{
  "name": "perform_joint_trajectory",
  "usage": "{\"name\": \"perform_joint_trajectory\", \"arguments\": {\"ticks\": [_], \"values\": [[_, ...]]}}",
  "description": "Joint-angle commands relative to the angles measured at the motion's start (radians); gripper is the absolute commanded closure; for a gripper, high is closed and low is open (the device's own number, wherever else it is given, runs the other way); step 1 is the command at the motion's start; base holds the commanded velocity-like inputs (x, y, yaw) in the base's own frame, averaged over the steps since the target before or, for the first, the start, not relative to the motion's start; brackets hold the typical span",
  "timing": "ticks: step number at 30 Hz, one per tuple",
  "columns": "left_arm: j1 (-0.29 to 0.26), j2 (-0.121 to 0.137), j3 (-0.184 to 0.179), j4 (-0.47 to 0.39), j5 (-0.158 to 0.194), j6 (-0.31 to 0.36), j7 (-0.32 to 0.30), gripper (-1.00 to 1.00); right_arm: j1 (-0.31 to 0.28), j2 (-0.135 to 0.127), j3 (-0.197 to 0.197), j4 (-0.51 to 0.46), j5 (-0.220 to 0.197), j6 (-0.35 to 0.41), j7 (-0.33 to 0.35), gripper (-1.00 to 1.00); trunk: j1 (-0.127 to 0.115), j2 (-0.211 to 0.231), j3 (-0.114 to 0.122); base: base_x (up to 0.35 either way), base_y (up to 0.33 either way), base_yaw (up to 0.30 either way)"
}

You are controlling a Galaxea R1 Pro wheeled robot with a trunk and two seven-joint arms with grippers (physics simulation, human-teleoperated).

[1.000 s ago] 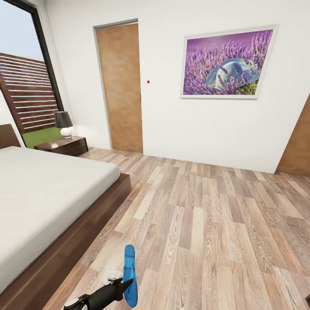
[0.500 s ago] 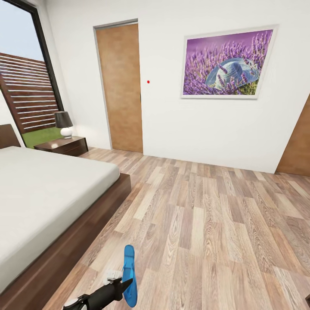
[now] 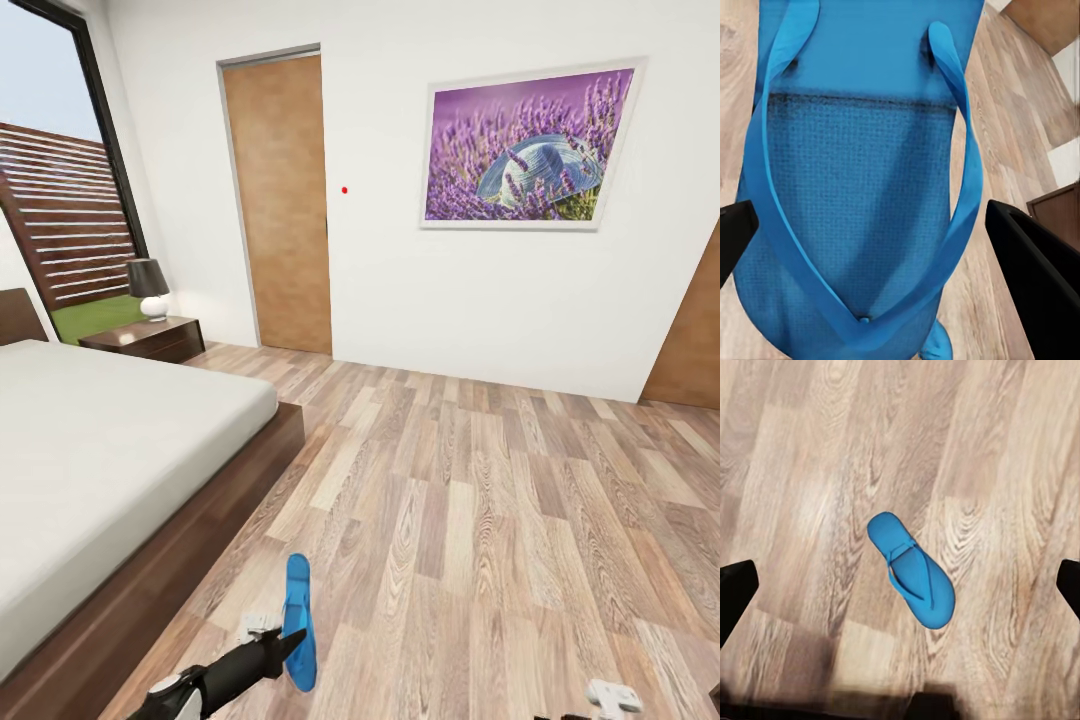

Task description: In the bedroom, move the book from the bed onto either nightstand, and place the two sandals side by side next to the bed.

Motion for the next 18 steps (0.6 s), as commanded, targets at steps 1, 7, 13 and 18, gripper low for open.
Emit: {"name": "perform_joint_trajectory", "arguments": {"ticks": [1,7,13,18], "values": [[0.0,0.0,0.0,-0.04,-0.001,0.039,-0.004,1.0,-0.001,0.0,-0.002,-0.016,-0.003,0.061,0.002,-1.0,0.0,0.0,-0.001,0.0,0.0,0.0],[0.0,0.0,0.0,-0.27,-0.004,0.24,0.003,1.0,-0.03,0.001,-0.001,-0.072,-0.001,0.257,0.001,-1.0,0.0,0.0,-0.001,0.0,0.0,0.0],[0.0,-0.001,0.0,-0.34,-0.006,0.29,0.005,1.0,-0.044,0.002,0.001,-0.088,0.0,0.292,0.0,-1.0,0.0,0.0,-0.001,0.0,0.0,0.0],[0.0,-0.003,0.0,-0.347,-0.007,0.294,0.005,1.0,-0.046,0.004,0.004,-0.085,0.046,0.291,-0.002,-1.0,0.0,0.0,-0.001,0.0,0.0,0.0]]}}
